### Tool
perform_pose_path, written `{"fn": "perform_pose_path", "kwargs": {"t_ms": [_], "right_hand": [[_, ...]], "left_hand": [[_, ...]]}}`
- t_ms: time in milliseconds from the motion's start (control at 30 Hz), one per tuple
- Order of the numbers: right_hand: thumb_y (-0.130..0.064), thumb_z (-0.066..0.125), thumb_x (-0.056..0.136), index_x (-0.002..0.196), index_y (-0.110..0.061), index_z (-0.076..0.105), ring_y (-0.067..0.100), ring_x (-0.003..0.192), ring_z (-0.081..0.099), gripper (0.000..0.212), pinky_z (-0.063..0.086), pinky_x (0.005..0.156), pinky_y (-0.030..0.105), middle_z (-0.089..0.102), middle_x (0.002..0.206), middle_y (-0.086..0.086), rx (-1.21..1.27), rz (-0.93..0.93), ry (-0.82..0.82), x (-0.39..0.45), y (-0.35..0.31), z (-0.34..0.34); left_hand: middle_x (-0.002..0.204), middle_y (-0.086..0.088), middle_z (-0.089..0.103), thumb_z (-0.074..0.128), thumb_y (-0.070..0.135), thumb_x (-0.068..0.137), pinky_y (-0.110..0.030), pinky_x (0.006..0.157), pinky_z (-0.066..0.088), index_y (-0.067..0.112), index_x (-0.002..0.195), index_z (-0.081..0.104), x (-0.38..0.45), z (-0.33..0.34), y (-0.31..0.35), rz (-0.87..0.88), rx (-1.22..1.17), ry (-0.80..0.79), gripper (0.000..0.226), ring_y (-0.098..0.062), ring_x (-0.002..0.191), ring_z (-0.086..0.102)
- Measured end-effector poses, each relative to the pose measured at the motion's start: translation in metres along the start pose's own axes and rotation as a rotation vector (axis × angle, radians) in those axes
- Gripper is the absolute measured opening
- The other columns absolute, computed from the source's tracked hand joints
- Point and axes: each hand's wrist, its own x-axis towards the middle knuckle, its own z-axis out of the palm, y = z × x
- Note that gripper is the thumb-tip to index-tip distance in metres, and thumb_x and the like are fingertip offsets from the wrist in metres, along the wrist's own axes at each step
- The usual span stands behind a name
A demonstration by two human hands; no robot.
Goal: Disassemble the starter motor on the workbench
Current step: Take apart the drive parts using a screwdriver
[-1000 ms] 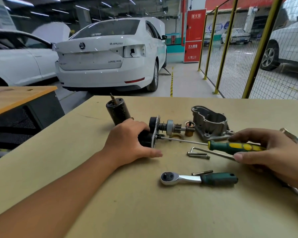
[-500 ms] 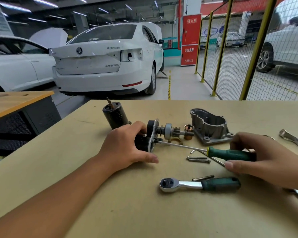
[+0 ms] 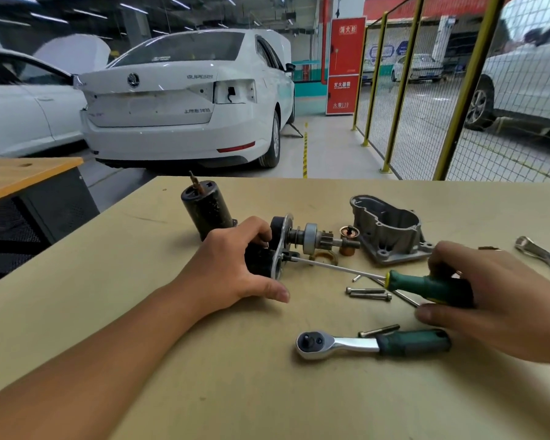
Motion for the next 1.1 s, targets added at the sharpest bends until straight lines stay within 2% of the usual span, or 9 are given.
{"fn": "perform_pose_path", "kwargs": {"t_ms": [133,233,300,433,667,833,967,1033,1100], "right_hand": [[-0.090,0.055,0.069,0.109,-0.049,0.060,0.005,0.069,0.064,0.058,0.048,0.056,0.024,0.068,0.080,-0.019,0.167,-0.004,0.047,0.001,-0.005,0.001],[-0.080,0.046,0.079,0.090,-0.044,0.072,0.009,0.079,0.062,0.046,0.049,0.065,0.038,0.063,0.087,-0.016,0.214,-0.004,0.048,0.002,-0.002,0.003],[-0.078,0.050,0.078,0.085,-0.041,0.074,0.008,0.082,0.060,0.045,0.048,0.067,0.037,0.059,0.090,-0.016,0.196,-0.002,0.045,0.003,-0.002,0.001],[-0.076,0.068,0.063,0.087,-0.035,0.074,0.009,0.081,0.058,0.048,0.052,0.068,0.037,0.057,0.088,-0.014,0.084,-0.006,0.028,0.005,0.001,0.000],[-0.085,0.057,0.058,0.094,-0.036,0.061,0.007,0.064,0.058,0.061,0.048,0.057,0.032,0.062,0.072,-0.013,-0.019,0.026,0.114,0.007,-0.003,0.009],[-0.063,0.055,0.091,0.082,-0.042,0.070,0.011,0.080,0.060,0.027,0.047,0.067,0.037,0.064,0.083,-0.010,0.215,0.065,0.113,0.008,0.005,0.011],[-0.067,0.061,0.072,0.098,-0.030,0.071,0.007,0.086,0.058,0.046,0.051,0.073,0.031,0.062,0.096,-0.007,0.150,0.056,0.045,0.006,0.008,0.004],[-0.070,0.068,0.062,0.097,-0.032,0.065,0.004,0.085,0.058,0.052,0.051,0.069,0.023,0.064,0.093,-0.009,0.136,0.041,0.041,0.003,0.006,0.005],[-0.072,0.070,0.058,0.094,-0.035,0.059,0.004,0.083,0.059,0.053,0.052,0.066,0.027,0.065,0.088,-0.010,0.163,0.046,0.059,0.003,0.003,0.009]], "left_hand": [[0.100,0.023,0.062,0.080,0.084,0.037,-0.004,0.077,0.044,0.045,0.105,0.051,0.002,-0.002,-0.002,-0.010,-0.022,-0.030,0.083,0.010,0.103,0.058],[0.100,0.023,0.062,0.081,0.082,0.036,-0.003,0.074,0.041,0.046,0.102,0.052,0.002,-0.002,-0.001,-0.022,-0.034,-0.036,0.080,0.013,0.102,0.056],[0.099,0.023,0.063,0.082,0.080,0.036,-0.001,0.075,0.040,0.045,0.101,0.053,0.002,-0.002,-0.001,-0.030,-0.053,-0.031,0.079,0.012,0.102,0.056],[0.100,0.022,0.063,0.083,0.078,0.037,0.000,0.078,0.039,0.044,0.103,0.054,0.003,0.000,-0.002,-0.019,-0.071,-0.020,0.080,0.012,0.103,0.056],[0.099,0.022,0.064,0.084,0.079,0.039,-0.003,0.078,0.042,0.043,0.102,0.057,0.003,0.003,-0.002,0.008,-0.078,0.028,0.078,0.009,0.100,0.059],[0.098,0.018,0.065,0.084,0.071,0.043,-0.007,0.080,0.042,0.032,0.106,0.062,0.004,0.009,0.000,0.022,-0.078,0.046,0.077,0.007,0.099,0.060],[0.098,0.014,0.067,0.084,0.068,0.045,-0.016,0.081,0.047,0.026,0.108,0.065,0.003,0.007,0.002,0.027,-0.068,0.034,0.078,0.004,0.099,0.061],[0.098,0.009,0.069,0.084,0.068,0.047,-0.021,0.083,0.050,0.023,0.108,0.068,0.002,0.006,0.005,0.030,-0.065,0.033,0.077,-0.004,0.097,0.063],[0.097,0.008,0.070,0.082,0.069,0.049,-0.024,0.081,0.051,0.023,0.106,0.069,0.002,0.005,0.006,0.027,-0.058,0.028,0.075,-0.007,0.094,0.064]]}}
